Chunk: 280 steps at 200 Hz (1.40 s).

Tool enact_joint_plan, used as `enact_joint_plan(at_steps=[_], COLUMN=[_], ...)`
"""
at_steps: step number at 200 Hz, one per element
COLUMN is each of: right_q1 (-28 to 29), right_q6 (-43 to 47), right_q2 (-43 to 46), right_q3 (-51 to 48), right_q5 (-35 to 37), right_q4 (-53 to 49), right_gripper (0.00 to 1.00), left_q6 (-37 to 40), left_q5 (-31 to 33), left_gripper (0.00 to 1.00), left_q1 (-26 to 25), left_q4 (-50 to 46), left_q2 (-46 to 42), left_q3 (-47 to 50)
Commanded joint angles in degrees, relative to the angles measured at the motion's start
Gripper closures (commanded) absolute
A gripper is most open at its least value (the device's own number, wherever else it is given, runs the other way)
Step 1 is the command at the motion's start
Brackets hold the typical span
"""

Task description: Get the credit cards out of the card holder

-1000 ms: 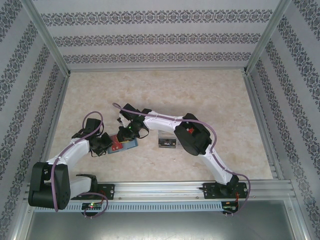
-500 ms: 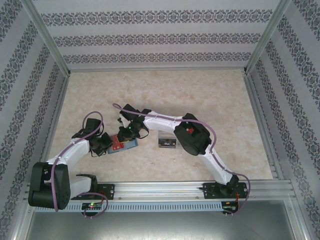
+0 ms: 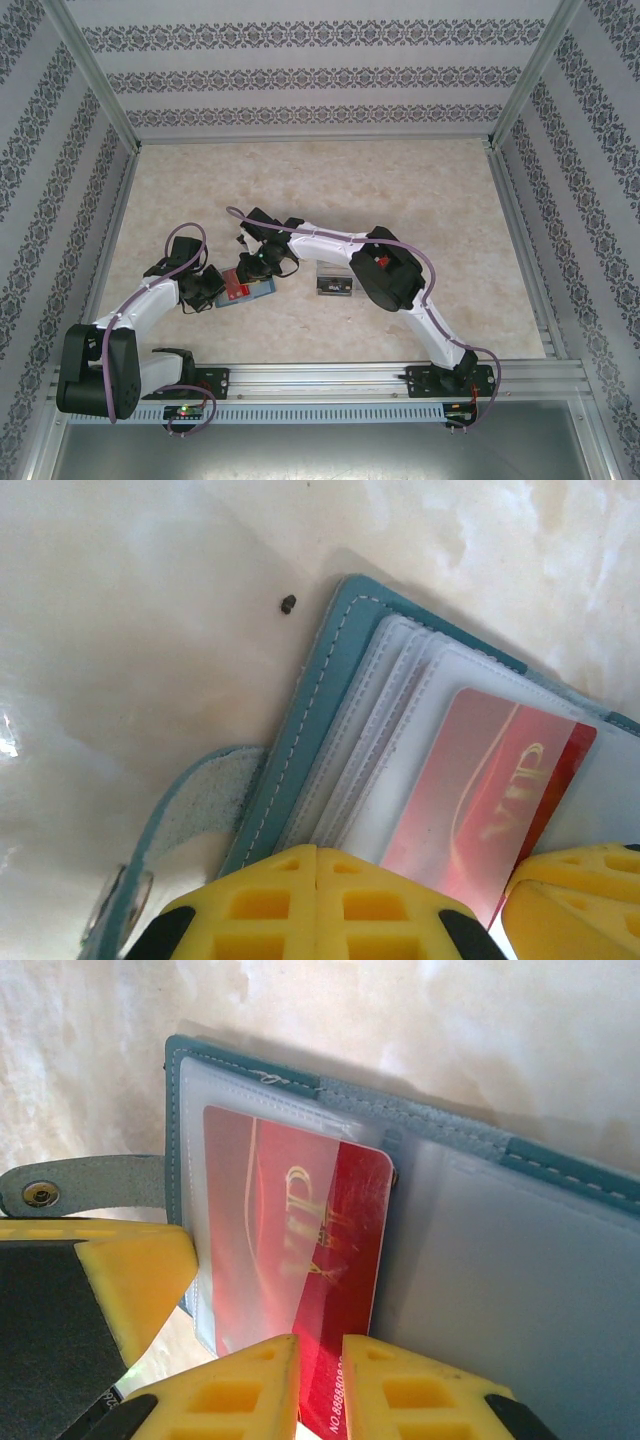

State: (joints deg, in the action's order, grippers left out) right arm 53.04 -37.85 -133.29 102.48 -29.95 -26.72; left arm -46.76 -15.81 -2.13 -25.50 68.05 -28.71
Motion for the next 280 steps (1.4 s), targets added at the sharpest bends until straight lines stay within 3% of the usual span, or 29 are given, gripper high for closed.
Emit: enact_joint_plan(at_steps=[1,27,206,280], right_q1=[-0.12,-0.20,-0.83,-0.92], right_q6=[-0.78,-1.00,-2.77,-3.23], right_q2=[2.75,4.23,-0.68,0.12], right_q3=[-1.51,-2.95,-0.30,-1.22], right_q5=[2.54,2.79,-0.36,-1.68], right_q4=[-1.40,-0.21,-1.18,0.89], right_gripper=[0.79,0.75,0.72,0.98], left_q6=[0.69,0.67,0.80,0.79], left_q5=[1.18,1.05,0.34,0.49], left_gripper=[0.97,0.97,0.97,0.96], left_q1=[0.61,0.64,0.64,0.64], left_q4=[-2.43,-2.41,-2.08,-2.10], left_q2=[0.79,0.80,0.75,0.70], left_q3=[1.44,1.45,1.60,1.60])
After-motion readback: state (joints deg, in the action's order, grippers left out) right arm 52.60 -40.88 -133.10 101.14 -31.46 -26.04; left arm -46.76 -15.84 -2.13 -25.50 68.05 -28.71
